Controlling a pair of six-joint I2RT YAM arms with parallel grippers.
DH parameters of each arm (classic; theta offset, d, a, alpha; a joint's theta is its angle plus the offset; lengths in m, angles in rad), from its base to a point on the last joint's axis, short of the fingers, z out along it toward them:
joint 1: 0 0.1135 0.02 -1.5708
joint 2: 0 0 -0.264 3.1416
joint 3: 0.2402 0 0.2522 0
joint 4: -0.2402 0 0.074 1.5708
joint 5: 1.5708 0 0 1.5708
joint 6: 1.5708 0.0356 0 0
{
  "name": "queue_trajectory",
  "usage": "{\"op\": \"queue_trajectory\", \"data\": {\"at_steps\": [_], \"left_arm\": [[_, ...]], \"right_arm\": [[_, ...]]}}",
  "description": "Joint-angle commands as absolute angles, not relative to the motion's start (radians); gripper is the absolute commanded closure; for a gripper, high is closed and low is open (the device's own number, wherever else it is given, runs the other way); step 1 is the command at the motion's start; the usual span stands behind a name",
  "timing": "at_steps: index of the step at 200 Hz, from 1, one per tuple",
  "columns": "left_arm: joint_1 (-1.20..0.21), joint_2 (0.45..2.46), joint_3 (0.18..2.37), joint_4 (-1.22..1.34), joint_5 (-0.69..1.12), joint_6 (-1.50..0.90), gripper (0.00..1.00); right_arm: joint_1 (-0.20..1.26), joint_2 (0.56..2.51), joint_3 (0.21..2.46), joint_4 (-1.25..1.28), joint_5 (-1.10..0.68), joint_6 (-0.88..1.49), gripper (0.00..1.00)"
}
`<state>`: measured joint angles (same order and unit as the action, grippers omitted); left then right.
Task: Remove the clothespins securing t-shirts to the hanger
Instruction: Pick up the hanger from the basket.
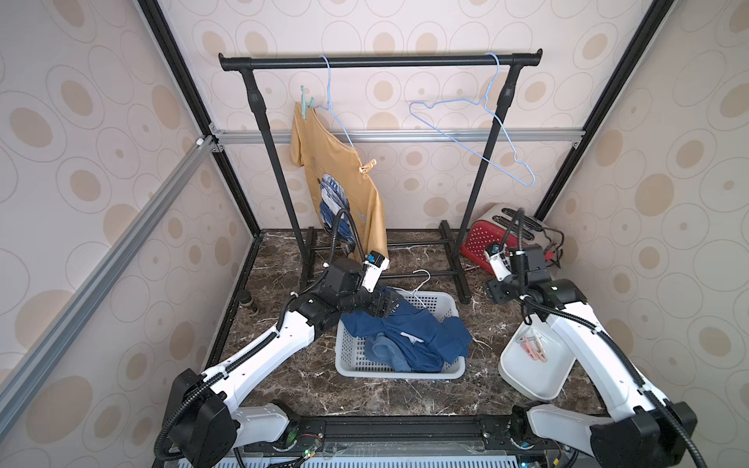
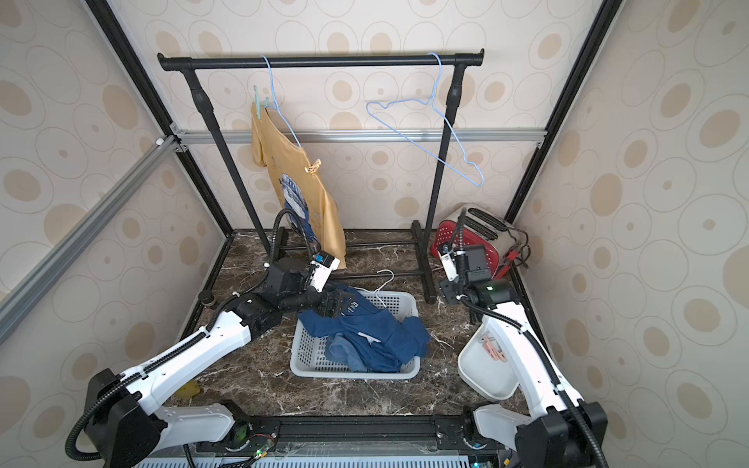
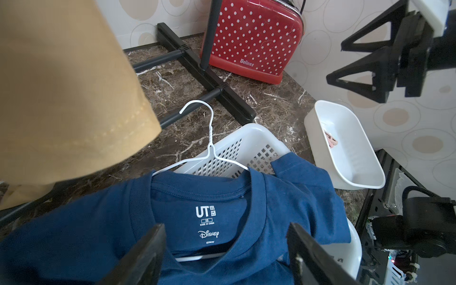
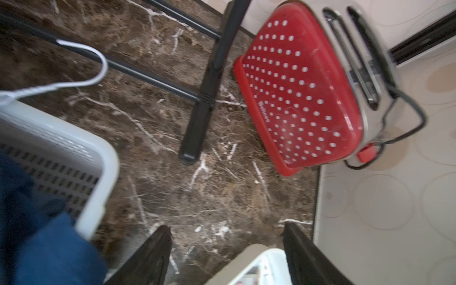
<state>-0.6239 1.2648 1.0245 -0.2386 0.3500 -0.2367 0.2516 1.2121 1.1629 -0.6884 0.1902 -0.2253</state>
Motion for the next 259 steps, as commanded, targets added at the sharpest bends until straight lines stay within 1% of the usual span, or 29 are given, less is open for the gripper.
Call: {"op": "queue_trajectory", "data": {"at_steps": [1, 14, 23, 36, 43, 59, 106, 151, 180, 223, 259], "left_arm": [[-0.628, 1.259, 1.071, -0.302, 0.325, -0.200, 0.22], [-0.628, 1.247, 1.066, -0.326, 0.310, -0.195, 0.21], [-0.627, 1.238, 1.063, -0.346, 0.295, -0.188, 0.21], [-0.628, 1.225, 1.060, -0.376, 0.273, -0.179, 0.21], [-0.627, 1.219, 1.055, -0.391, 0.261, -0.177, 0.21], [-0.627, 1.207, 1.039, -0.412, 0.235, -0.177, 0.21], [-0.627, 1.152, 0.970, -0.434, 0.169, -0.192, 0.21], [-0.628, 1.121, 0.948, -0.454, 0.134, -0.217, 0.20], [-0.628, 1.125, 0.956, -0.465, 0.130, -0.217, 0.20], [-0.627, 1.127, 0.960, -0.476, 0.125, -0.221, 0.20], [-0.627, 1.127, 0.965, -0.475, 0.124, -0.228, 0.20]], "right_arm": [[0.357, 1.261, 1.205, -0.772, 0.195, 0.082, 0.25], [0.409, 1.298, 1.230, -0.779, 0.184, 0.171, 0.25], [0.443, 1.317, 1.242, -0.785, 0.166, 0.210, 0.28], [0.503, 1.324, 1.231, -0.764, 0.211, 0.242, 0.27], [0.518, 1.321, 1.214, -0.745, 0.207, 0.276, 0.27], [0.520, 1.309, 1.176, -0.699, 0.102, 0.348, 0.27], [0.531, 1.246, 1.070, -0.559, -0.052, 0.485, 0.28], [0.542, 1.295, 1.042, -0.449, -0.202, 0.581, 0.27], [0.543, 1.346, 1.020, -0.364, -0.239, 0.620, 0.27], [0.545, 1.454, 1.058, -0.339, -0.221, 0.625, 0.26], [0.527, 1.521, 1.078, -0.318, -0.256, 0.597, 0.26]]}}
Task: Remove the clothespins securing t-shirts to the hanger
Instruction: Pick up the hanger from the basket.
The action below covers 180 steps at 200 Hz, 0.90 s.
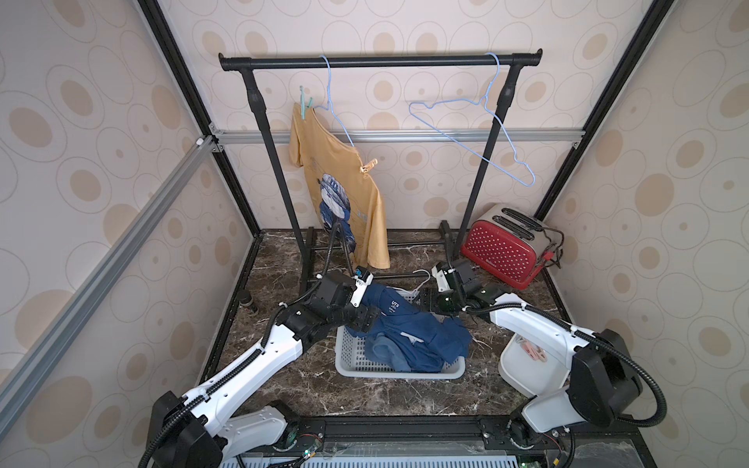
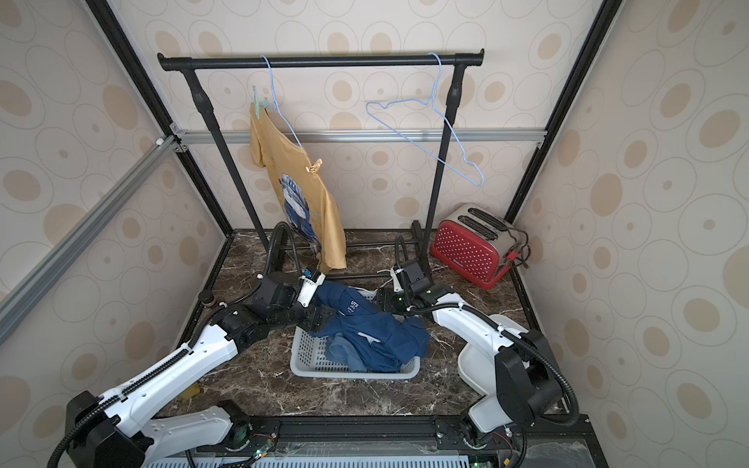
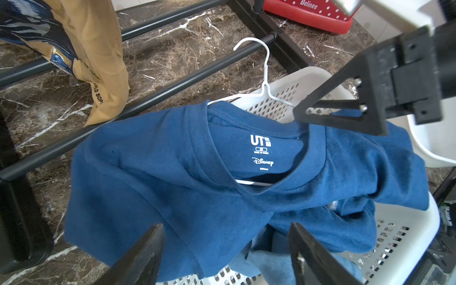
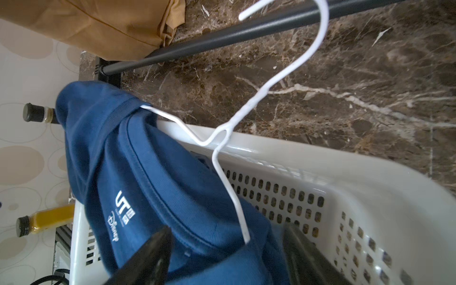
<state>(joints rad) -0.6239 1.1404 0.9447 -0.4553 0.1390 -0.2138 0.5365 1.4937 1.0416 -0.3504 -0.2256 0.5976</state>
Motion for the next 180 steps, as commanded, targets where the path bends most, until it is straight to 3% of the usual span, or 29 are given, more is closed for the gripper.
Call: {"op": "queue_trajectory", "data": {"at_steps": [1, 66, 180], "left_arm": [[-0.628, 1.126, 0.965, -0.475, 0.124, -0.228, 0.20], [-0.627, 1.129, 0.970, -0.488, 0.117, -0.226, 0.20], [-0.628, 1.108, 0.974, -0.519, 0.092, -0.213, 0.19]], "right_arm": [[0.527, 1.523, 1.078, -0.318, -0.257, 0.596, 0.26], [0.512, 1.591, 1.072, -0.133, -0.488, 0.593, 0.29], [0.491, 1.665, 1.026, 0.293, -0.651, 0.735, 0.37]]}}
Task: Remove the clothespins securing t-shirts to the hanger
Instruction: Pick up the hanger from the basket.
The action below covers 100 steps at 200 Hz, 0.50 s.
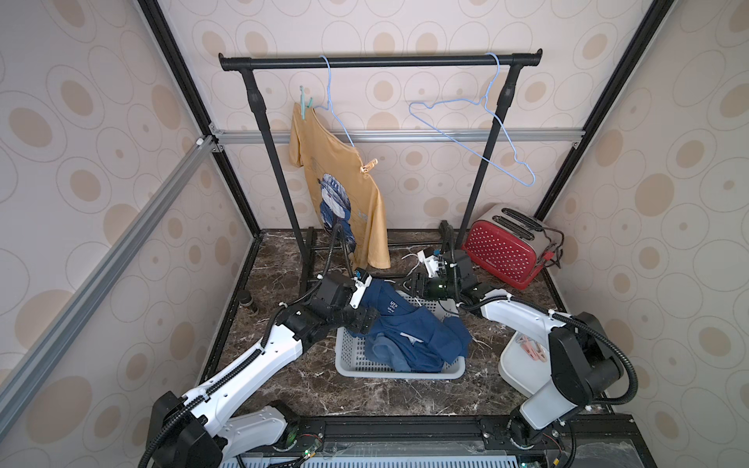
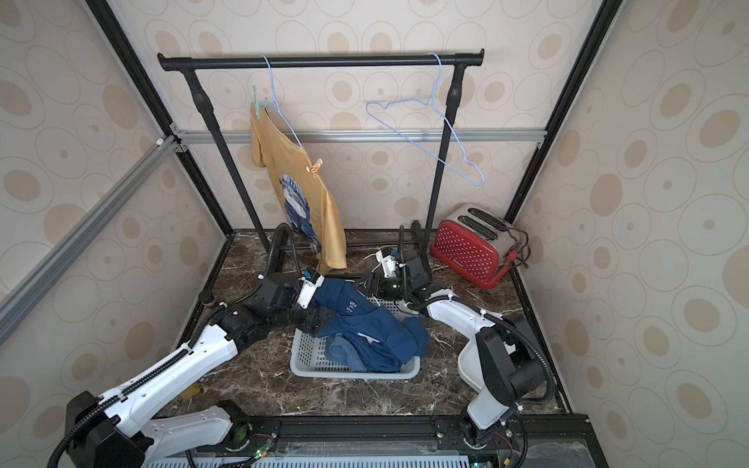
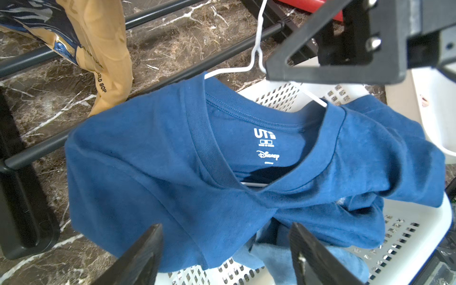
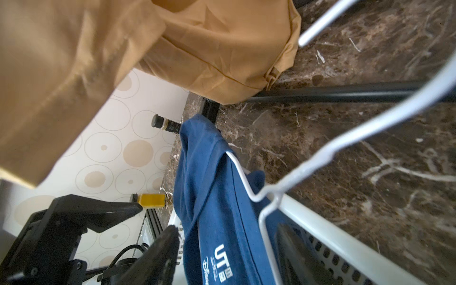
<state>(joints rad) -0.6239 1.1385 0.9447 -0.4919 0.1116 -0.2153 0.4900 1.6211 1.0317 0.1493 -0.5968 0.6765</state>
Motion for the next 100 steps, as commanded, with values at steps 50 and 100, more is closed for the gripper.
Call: {"op": "queue_trajectory", "data": {"at_steps": [50, 100], "left_arm": [[-0.627, 1.092, 0.980, -0.539, 0.079, -0.209, 0.18], [-0.627, 1.082, 0.979, -0.551, 0.059, -0.200, 0.18]], "right_arm": [[0.488, 1.760, 1.057, 0.474, -0.696, 0.781, 0.79], [0.489, 1.722, 1.044, 0.455, -0.663, 0.738, 0.97]]}}
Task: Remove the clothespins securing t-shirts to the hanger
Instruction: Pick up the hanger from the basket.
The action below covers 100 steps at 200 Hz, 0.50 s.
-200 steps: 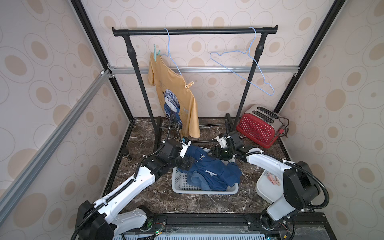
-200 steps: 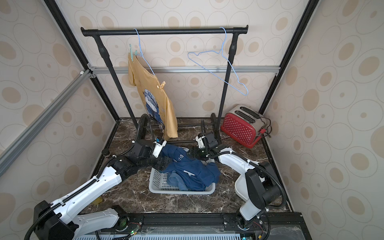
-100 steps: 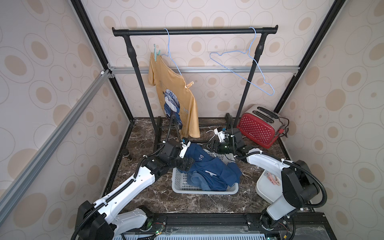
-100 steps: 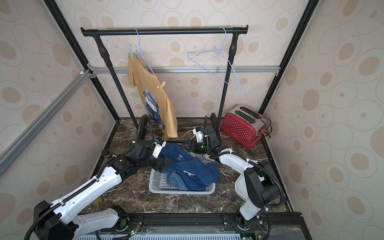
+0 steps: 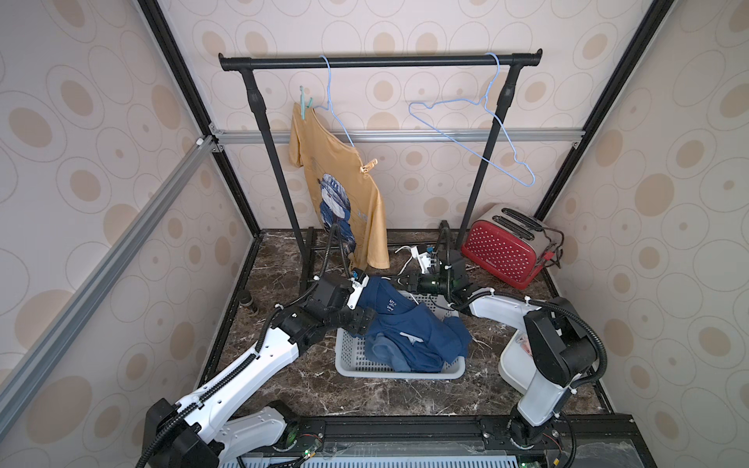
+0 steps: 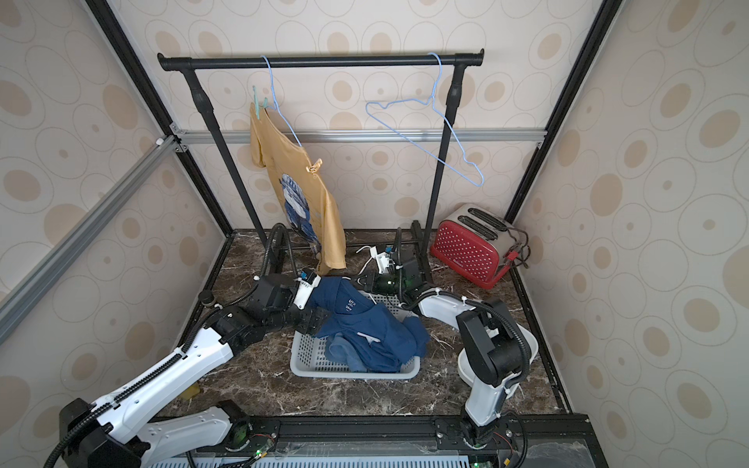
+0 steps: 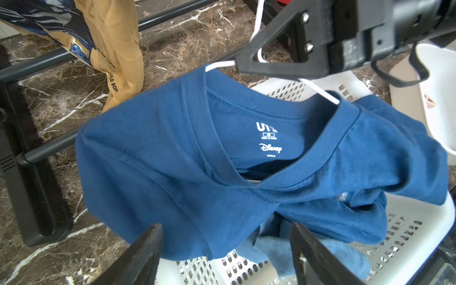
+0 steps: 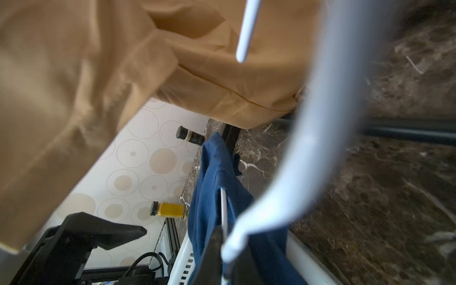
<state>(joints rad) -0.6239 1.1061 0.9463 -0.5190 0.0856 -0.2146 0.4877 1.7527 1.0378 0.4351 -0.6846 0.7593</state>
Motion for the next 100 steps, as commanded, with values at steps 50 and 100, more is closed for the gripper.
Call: {"op": "queue_trajectory", "data": {"at_steps": [50, 100], "left_arm": [[-0.627, 1.072, 0.986, -0.547, 0.018, -0.161, 0.16], [-0.627, 0.996, 0.980, -0.508, -0.036, 0.054, 0.10]], "right_arm": [[0.489, 1.635, 1.055, 0.279, -0.625, 0.634, 1.00], [0.490, 1.464, 1.043, 0.018, -0.616, 0.445, 1.00]]}}
